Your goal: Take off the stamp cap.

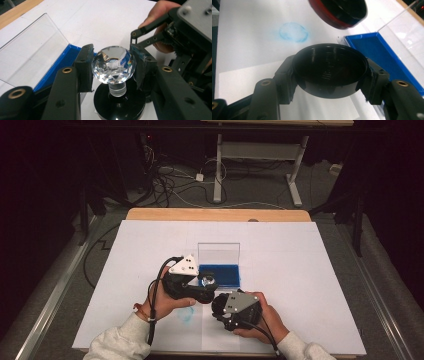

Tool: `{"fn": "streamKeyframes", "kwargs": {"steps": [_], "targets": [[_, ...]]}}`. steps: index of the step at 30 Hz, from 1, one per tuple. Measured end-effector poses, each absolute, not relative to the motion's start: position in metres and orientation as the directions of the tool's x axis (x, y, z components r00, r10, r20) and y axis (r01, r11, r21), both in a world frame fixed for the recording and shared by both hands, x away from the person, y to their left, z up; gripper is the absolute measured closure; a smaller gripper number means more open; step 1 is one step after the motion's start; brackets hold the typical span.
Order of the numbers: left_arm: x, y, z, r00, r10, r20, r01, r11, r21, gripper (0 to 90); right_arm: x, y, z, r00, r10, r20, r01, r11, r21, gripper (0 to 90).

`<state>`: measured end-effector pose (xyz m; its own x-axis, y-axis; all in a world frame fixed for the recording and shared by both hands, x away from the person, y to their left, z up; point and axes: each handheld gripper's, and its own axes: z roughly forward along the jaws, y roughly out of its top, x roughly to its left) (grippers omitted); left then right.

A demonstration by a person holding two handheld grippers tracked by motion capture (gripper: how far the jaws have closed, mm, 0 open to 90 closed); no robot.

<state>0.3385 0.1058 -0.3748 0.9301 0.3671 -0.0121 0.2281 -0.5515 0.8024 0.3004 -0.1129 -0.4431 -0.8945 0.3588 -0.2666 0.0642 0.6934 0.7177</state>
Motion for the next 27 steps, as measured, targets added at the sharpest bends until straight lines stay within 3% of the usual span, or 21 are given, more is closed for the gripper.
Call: {"fn": "streamKeyframes", "kwargs": {"steps": [7, 27], "targets": [[0.337, 0.107, -0.378, 0.927, 0.374, 0.01, 0.224, -0.575, 0.787, 55.2, 0.308, -0.138, -0.433, -0.857, 0.448, -0.256, 0.124, 0.661, 0.741, 39.3], [0.34, 0.122, -0.381, 0.915, 0.403, 0.016, 0.236, -0.566, 0.79, 55.2, 0.306, -0.184, -0.415, -0.787, 0.566, -0.244, 0.163, 0.573, 0.803, 39.2]]}}
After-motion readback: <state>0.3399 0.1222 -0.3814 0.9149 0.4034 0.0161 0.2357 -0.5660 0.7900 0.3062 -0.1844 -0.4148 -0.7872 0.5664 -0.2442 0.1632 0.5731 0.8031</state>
